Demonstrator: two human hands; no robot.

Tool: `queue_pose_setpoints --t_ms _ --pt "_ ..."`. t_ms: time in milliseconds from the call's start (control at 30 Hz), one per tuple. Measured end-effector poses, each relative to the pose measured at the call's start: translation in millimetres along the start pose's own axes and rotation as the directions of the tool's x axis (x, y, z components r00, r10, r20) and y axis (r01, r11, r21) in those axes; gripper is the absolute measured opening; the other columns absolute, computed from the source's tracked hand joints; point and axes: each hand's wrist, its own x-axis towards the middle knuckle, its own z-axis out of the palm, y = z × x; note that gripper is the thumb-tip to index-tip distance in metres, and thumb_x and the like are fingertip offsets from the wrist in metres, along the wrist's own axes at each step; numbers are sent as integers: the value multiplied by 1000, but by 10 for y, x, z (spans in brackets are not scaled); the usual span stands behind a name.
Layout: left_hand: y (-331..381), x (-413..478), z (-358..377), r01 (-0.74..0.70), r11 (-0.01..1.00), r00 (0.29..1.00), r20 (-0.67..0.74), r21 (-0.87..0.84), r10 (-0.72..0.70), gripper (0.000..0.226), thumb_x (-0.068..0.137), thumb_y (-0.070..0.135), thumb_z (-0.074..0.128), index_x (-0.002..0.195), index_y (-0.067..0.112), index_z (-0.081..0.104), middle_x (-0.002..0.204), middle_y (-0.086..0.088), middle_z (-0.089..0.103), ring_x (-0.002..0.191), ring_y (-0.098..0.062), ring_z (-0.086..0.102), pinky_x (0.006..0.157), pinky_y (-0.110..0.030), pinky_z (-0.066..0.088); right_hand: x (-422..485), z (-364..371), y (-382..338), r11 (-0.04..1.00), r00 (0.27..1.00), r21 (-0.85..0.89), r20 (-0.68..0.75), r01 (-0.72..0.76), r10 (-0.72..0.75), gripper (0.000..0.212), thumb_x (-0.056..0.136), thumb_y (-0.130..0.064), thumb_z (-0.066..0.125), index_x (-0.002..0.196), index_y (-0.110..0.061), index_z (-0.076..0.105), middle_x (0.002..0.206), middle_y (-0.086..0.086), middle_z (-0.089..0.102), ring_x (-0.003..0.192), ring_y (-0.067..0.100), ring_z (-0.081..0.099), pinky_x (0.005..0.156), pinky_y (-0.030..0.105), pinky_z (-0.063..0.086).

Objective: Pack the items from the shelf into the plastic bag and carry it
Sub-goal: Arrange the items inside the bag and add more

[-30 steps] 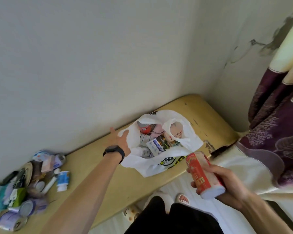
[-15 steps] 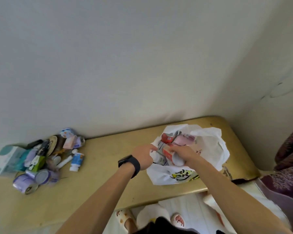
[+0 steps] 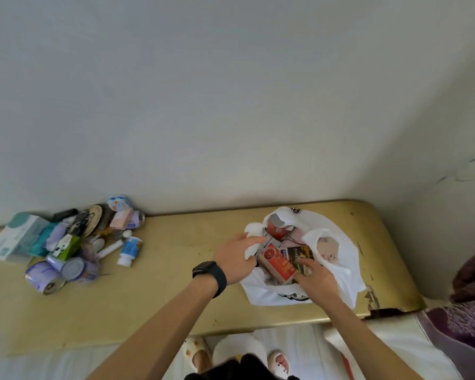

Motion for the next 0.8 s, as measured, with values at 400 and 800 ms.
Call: queue_pose_setpoints --t_ms 400,800 --pt "-1415 -708 -382 394 909 877 -241 -134 -416 51 95 34 53 144 34 38 144 2 46 130 -18 44 105 -34 40 -813 344 -1264 823 820 87 -199 561 -537 30 86 -23 72 105 -42 61 107 -17 62 97 7 57 86 30 44" --pt "-2905 -810 -884 658 752 733 -194 -39 -652 72 87 38 60 149 23 26 152 -6 30 133 -31 36 105 -44 38 78 2340 -1690 535 716 -551 679 641 -158 67 97 -43 44 157 -32 16 168 -2 3 153 23 6 119 40 25"
